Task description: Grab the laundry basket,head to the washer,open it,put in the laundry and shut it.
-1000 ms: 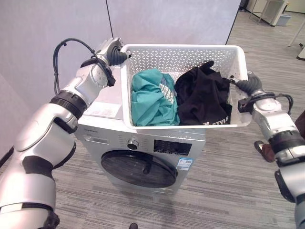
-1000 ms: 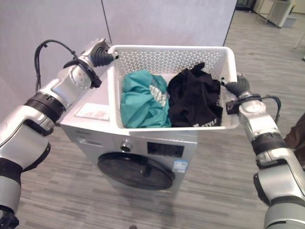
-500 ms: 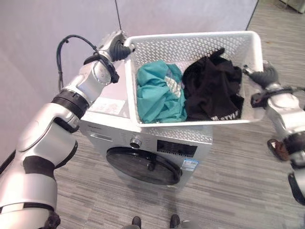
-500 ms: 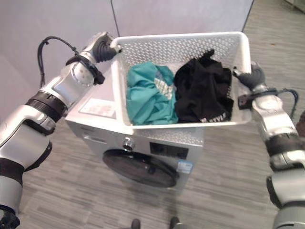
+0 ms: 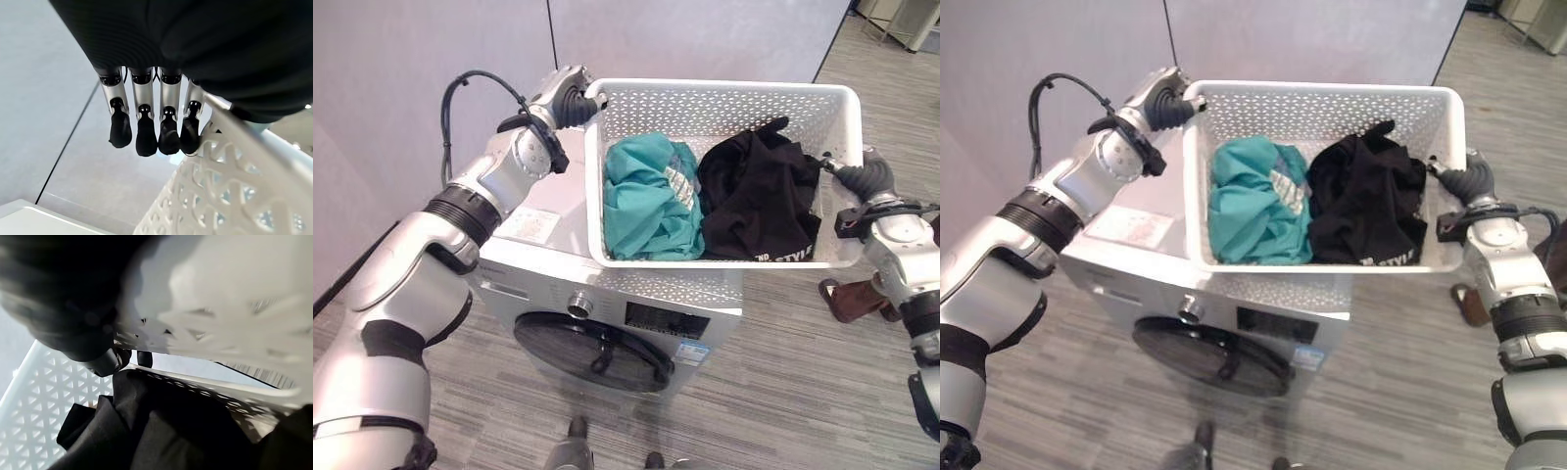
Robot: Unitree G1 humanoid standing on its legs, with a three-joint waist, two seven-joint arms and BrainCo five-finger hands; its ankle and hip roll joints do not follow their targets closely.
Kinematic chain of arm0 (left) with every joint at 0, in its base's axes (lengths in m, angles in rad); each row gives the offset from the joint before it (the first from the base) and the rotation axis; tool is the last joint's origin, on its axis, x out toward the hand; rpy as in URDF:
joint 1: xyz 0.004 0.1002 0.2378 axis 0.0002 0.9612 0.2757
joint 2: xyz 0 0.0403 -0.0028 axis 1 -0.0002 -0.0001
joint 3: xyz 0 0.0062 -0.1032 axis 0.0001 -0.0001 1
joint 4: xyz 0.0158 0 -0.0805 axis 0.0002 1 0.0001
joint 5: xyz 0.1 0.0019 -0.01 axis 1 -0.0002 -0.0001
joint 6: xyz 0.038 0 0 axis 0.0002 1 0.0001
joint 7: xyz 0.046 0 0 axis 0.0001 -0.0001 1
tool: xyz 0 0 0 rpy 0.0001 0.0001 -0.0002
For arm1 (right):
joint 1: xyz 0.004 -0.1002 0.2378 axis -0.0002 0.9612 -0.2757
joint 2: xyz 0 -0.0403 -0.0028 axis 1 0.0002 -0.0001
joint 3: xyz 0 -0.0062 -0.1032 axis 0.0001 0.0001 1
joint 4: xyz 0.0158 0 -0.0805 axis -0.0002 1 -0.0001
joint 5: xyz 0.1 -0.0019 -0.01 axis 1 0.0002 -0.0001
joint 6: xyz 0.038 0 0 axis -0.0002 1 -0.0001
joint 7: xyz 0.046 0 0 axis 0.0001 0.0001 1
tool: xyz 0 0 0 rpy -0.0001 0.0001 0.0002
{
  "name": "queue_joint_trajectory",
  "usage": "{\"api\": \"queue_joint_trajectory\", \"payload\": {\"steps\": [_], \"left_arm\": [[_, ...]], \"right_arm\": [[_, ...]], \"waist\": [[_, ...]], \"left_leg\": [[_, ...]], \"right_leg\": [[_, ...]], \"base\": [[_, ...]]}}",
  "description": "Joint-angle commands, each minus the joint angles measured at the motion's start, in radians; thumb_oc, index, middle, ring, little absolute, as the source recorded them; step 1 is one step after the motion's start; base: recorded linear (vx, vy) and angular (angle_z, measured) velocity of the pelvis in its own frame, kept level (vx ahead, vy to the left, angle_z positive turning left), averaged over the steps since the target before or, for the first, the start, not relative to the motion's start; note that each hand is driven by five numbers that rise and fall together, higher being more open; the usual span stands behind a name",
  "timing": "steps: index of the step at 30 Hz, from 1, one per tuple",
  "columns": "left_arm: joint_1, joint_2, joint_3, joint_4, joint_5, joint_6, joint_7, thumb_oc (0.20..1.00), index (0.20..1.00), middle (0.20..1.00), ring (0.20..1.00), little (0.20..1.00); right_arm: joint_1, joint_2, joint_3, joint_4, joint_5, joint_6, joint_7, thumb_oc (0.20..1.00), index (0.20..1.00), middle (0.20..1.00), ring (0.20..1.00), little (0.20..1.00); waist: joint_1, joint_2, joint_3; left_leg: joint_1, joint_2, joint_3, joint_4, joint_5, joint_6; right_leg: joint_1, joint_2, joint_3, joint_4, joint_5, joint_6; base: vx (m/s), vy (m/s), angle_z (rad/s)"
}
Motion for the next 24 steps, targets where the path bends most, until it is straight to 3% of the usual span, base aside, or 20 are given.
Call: {"api": "queue_joint_trajectory", "payload": {"steps": [1, 8, 9, 11, 12, 13, 14, 15, 24], "left_arm": [[-0.028, -0.007, 0.004, 0.103, 0.041, 0.005, -0.006, 0.2, 0.2, 0.2, 0.2, 0.2], [-0.074, -0.051, -0.063, 0.184, 0.116, 0.017, -0.007, 0.2, 0.2, 0.2, 0.2, 0.2], [-0.11, -0.087, -0.091, 0.232, 0.128, 0.014, -0.006, 0.846, 0.846, 0.846, 0.846, 0.846], [-0.123, -0.092, -0.103, 0.243, 0.136, 0.014, -0.008, 0.846, 0.846, 0.846, 0.846, 0.846], [-0.128, -0.096, -0.108, 0.247, 0.142, 0.015, -0.009, 1.0, 1.0, 1.0, 1.0, 1.0], [-0.131, -0.106, -0.105, 0.246, 0.146, 0.018, -0.01, 1.0, 1.0, 1.0, 1.0, 1.0], [-0.13, -0.109, -0.103, 0.235, 0.147, 0.017, -0.011, 1.0, 1.0, 1.0, 1.0, 1.0], [-0.128, -0.113, -0.097, 0.228, 0.151, 0.016, -0.011, 1.0, 1.0, 1.0, 1.0, 1.0], [-0.163, -0.139, -0.084, 0.233, 0.164, 0.011, 0.034, 1.0, 1.0, 1.0, 1.0, 1.0]], "right_arm": [[0.05, 0.05, 0.016, 0.051, 0.02, 0.0, 0.016, 0.2, 0.2, 0.2, 0.2, 0.2], [-0.095, 0.029, 0.107, 0.204, -0.014, 0.006, 0.022, 0.2, 0.2, 0.2, 0.2, 0.2], [-0.18, 0.031, 0.163, 0.276, -0.035, 0.009, 0.018, 0.2, 0.2, 0.2, 0.2, 0.2], [-0.207, 0.03, 0.177, 0.301, -0.033, 0.01, 0.018, 0.2, 0.2, 0.2, 0.2, 0.2], [-0.224, 0.029, 0.184, 0.321, -0.035, 0.012, 0.018, 0.2, 0.2, 0.2, 0.2, 0.2], [-0.242, 0.028, 0.203, 0.345, -0.05, 0.019, 0.024, 0.294, 0.294, 0.294, 0.294, 0.294], [-0.245, 0.027, 0.211, 0.352, -0.058, 0.023, 0.028, 0.586, 0.586, 0.586, 0.586, 0.586], [-0.248, 0.026, 0.213, 0.358, -0.058, 0.026, 0.031, 1.0, 1.0, 1.0, 1.0, 1.0], [-0.278, 0.026, 0.243, 0.417, -0.068, 0.025, 0.041, 1.0, 1.0, 1.0, 1.0, 1.0]], "waist": [[0.057, 0.023, -0.034], [0.051, 0.045, -0.031], [0.043, 0.053, -0.009], [0.039, 0.057, 0.002], [0.037, 0.059, 0.007], [0.037, 0.061, 0.017], [0.036, 0.062, 0.02], [0.036, 0.063, 0.024], [0.032, 0.062, 0.022]], "left_leg": [[0.017, 0.011, 0.001, -0.027, -0.057, 0.007], [0.047, -0.005, 0.028, -0.072, -0.065, 0.021], [0.039, -0.008, 0.03, -0.08, -0.065, 0.023], [0.032, -0.009, 0.03, -0.08, -0.064, 0.024], [0.026, -0.011, 0.03, -0.078, -0.064, 0.025], [0.016, -0.014, 0.031, -0.074, -0.065, 0.027], [0.012, -0.016, 0.028, -0.07, -0.067, 0.028], [0.008, -0.017, 0.027, -0.065, -0.07, 0.03], [0.013, -0.022, 0.022, -0.076, -0.069, 0.033]], "right_leg": [[-0.047, -0.093, 0.046, -0.032, 0.011, 0.096], [-0.054, -0.116, 0.055, -0.054, 0.024, 0.12], [-0.073, -0.122, 0.052, -0.047, 0.022, 0.127], [-0.083, -0.124, 0.052, -0.041, 0.023, 0.128], [-0.09, -0.126, 0.051, -0.037, 0.024, 0.129], [-0.098, -0.129, 0.048, -0.033, 0.026, 0.131], [-0.101, -0.131, 0.047, -0.031, 0.025, 0.132], [-0.102, -0.134, 0.048, -0.028, 0.025, 0.132], [-0.103, -0.138, 0.036, -0.021, 0.02, 0.135]], "base": [[0.08, 0.083, -0.02], [0.06, 0.078, -0.04], [-0.05, 0.052, -0.03], [-0.04, 0.048, -0.06], [-0.05, 0.042, -0.02], [-0.03, 0.031, 0.06], [-0.02, 0.025, 0.06], [0.0, 0.016, 0.06], [0.0, 0.003, 0.01]]}}
